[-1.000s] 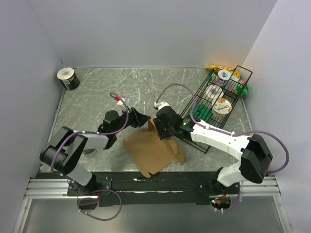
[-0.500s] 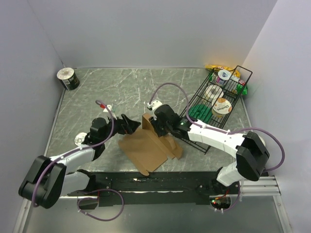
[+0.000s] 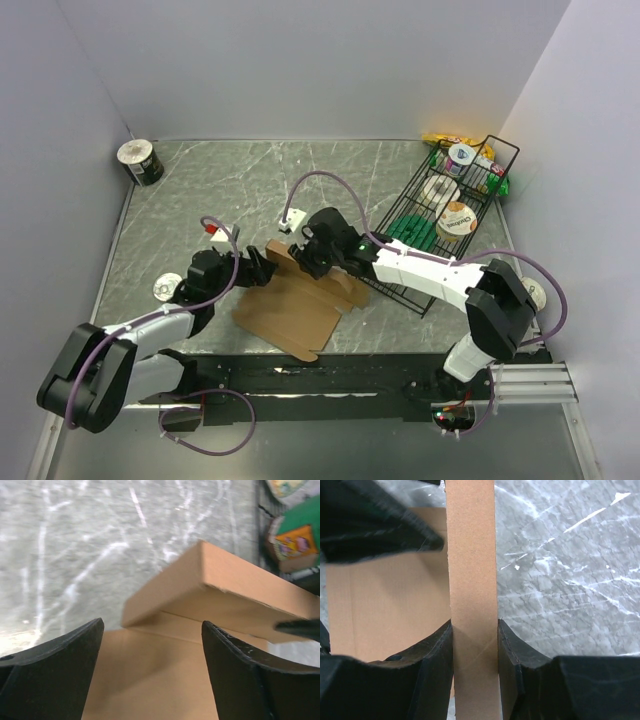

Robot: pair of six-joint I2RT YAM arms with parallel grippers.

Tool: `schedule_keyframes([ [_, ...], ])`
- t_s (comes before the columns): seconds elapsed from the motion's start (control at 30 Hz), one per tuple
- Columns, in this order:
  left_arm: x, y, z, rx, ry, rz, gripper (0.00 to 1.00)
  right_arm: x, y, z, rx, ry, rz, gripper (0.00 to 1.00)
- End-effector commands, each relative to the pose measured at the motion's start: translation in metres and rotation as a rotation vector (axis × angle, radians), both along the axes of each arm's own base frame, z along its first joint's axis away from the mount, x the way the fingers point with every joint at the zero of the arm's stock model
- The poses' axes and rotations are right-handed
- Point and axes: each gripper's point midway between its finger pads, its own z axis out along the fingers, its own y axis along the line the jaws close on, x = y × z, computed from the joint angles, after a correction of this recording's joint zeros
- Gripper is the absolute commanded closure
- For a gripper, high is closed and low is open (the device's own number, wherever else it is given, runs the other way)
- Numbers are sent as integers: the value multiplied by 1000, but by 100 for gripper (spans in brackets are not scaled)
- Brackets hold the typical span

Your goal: Fold the paper box

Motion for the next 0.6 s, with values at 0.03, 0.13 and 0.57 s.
schedule_keyframes([
  [0.03, 28, 16, 11, 79, -83, 108, 20, 1, 9, 14, 47, -22, 47, 61],
  [0.13, 33, 15, 12, 94, -106, 103, 23, -1, 9, 15, 62, -12, 33, 57],
  [0.57, 35, -9, 22, 113, -193, 32, 31, -10, -41, 92, 247, 103, -440, 17],
])
